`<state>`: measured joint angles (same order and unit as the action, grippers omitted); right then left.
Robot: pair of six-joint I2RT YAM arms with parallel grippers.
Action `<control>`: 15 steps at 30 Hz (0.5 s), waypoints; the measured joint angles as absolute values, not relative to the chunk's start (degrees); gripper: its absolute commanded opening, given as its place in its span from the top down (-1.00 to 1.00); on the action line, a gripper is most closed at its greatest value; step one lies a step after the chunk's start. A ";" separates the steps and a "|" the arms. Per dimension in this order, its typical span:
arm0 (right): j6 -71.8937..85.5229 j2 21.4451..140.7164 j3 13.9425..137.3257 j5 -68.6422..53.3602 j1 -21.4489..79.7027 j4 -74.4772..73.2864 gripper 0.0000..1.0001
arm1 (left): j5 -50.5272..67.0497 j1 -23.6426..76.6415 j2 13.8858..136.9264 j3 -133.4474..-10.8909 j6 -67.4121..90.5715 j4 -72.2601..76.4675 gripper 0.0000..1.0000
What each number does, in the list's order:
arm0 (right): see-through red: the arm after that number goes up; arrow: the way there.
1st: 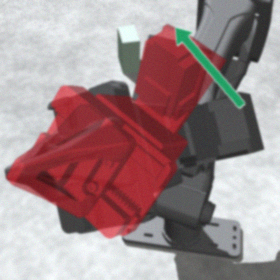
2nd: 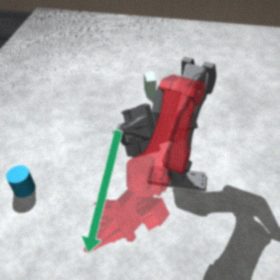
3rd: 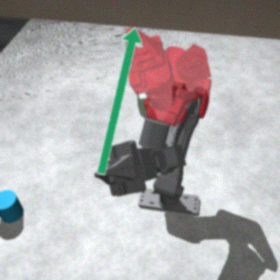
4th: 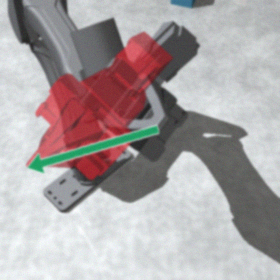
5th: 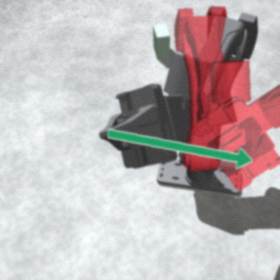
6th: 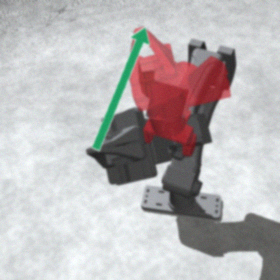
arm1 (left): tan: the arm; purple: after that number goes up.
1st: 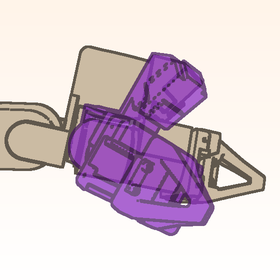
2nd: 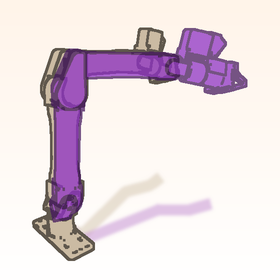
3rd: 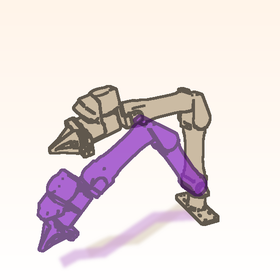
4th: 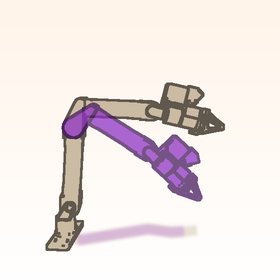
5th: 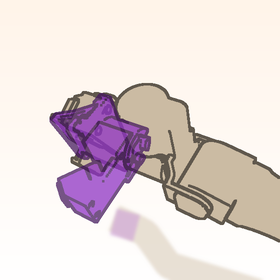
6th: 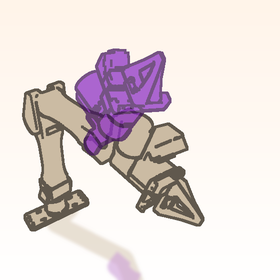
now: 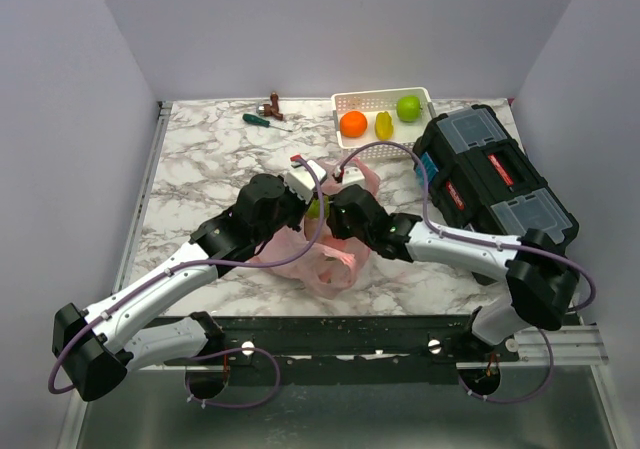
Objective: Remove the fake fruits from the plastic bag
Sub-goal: Take out the fake fruit from the plastic bag.
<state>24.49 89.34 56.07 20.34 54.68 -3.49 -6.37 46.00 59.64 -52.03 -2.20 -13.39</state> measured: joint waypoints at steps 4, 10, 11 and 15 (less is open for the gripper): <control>25.32 84.66 55.66 18.17 54.68 -6.61 0.97 | -6.98 46.00 59.64 -52.03 -2.35 -13.39 1.00; 25.39 77.10 55.42 14.61 54.68 -10.07 0.99 | -8.25 46.00 59.70 -52.03 -2.70 -13.39 1.00; 25.26 75.92 55.42 14.09 54.68 -10.66 0.99 | -8.56 46.00 59.72 -52.03 -2.83 -13.39 1.00; 24.77 71.53 55.44 13.13 54.68 -13.65 0.99 | -9.61 46.00 59.75 -52.03 -3.46 -13.39 1.00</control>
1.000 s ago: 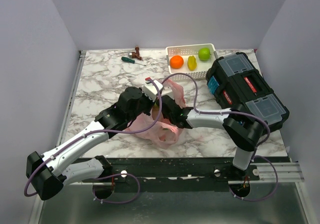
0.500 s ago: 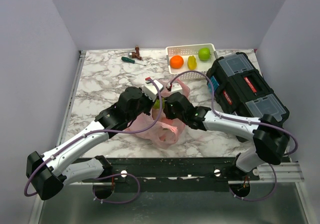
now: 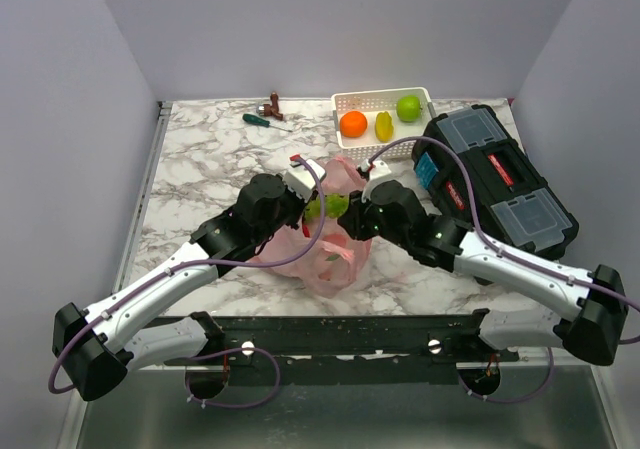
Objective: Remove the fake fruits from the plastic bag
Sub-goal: Take out the fake fruit from the plastic bag.
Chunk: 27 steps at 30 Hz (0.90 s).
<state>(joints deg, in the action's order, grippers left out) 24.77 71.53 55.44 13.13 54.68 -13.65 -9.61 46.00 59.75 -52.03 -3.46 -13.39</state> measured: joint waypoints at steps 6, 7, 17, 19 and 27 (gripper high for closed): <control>23.11 65.60 57.28 12.78 54.68 -18.20 0.99 | -10.59 46.00 59.75 -52.03 -3.88 -13.39 1.00; 22.79 64.84 57.98 12.80 54.68 -18.96 0.99 | -10.70 46.00 59.75 -52.03 -3.90 -13.39 1.00; 20.91 58.30 63.11 13.69 54.68 -24.77 0.99 | -10.87 46.00 59.75 -52.03 -4.08 -13.39 1.00; 20.91 57.28 63.99 14.28 54.68 -25.71 0.99 | -10.87 46.00 59.77 -52.03 -4.08 -13.39 1.00; 20.64 56.21 71.09 18.09 54.68 -28.14 0.99 | -10.85 46.00 59.90 -52.03 -4.08 -13.39 1.00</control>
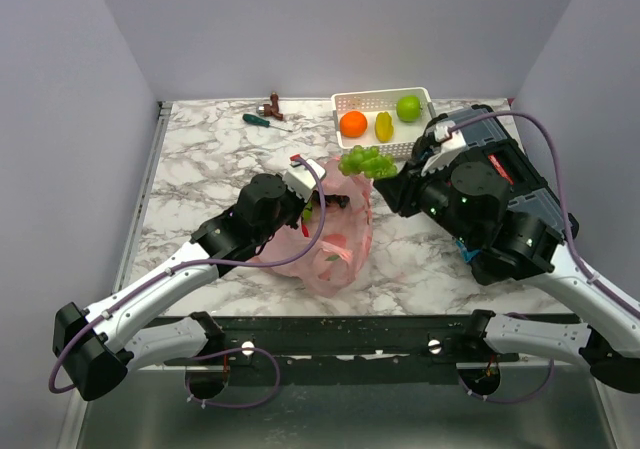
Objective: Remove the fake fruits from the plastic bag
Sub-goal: Take out the fake fruit from the plastic bag, then place the fake fruit in the bin.
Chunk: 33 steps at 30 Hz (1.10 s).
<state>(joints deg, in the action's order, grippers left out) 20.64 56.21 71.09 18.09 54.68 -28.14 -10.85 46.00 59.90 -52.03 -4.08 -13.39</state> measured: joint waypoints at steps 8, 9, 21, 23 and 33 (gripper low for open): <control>20.45 59.68 78.50 30.09 54.68 -29.95 0.99 | -10.85 46.00 59.90 -52.03 -4.08 -13.39 1.00; 20.34 60.84 79.61 31.75 54.68 -30.02 0.99 | -10.85 46.00 59.90 -52.03 -4.08 -13.39 1.00; 17.39 79.44 92.27 40.12 43.90 -30.09 0.99 | -10.83 46.00 59.92 -52.03 -4.08 -13.39 1.00; 17.12 83.13 93.76 39.03 40.25 -30.11 0.99 | -10.83 46.00 59.96 -52.03 -4.08 -13.39 1.00; 16.71 105.01 106.45 23.68 25.41 -31.88 0.99 | -10.57 46.00 60.14 -52.03 -4.05 -13.39 1.00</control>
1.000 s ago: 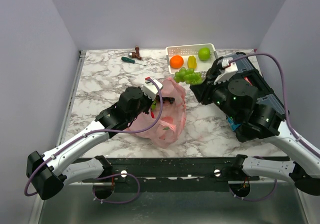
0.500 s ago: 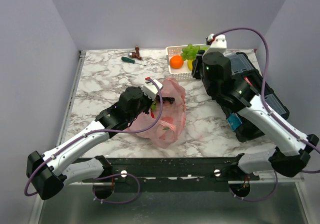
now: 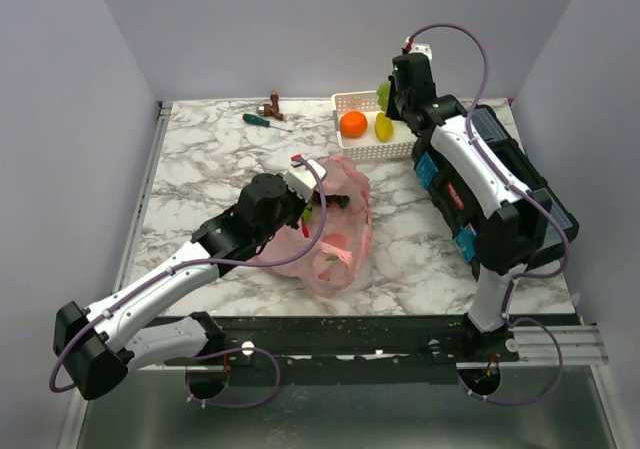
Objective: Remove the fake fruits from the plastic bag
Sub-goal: Place the fake fruit in the bin.
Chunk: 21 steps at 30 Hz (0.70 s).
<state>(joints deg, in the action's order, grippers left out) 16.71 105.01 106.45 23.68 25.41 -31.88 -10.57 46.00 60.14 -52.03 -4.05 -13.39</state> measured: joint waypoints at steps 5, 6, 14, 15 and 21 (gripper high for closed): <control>15.25 117.27 118.02 14.61 20.69 -36.77 0.99 | -10.26 46.00 60.16 -52.03 -4.03 -13.39 1.00; 14.83 119.04 119.74 12.82 19.97 -37.95 0.99 | -10.22 46.00 60.16 -52.03 -4.03 -13.37 1.00; 7.55 127.61 130.41 -0.23 17.56 -45.98 0.99 | -9.21 46.00 60.40 -52.03 -3.57 -13.37 1.00; 6.46 127.74 130.45 -1.43 17.56 -46.68 0.99 | -9.13 46.00 60.45 -52.03 -3.55 -13.37 1.00; -0.23 129.19 131.46 -5.15 17.74 -49.32 0.99 | -8.40 46.00 60.77 -52.05 -3.38 -13.37 1.00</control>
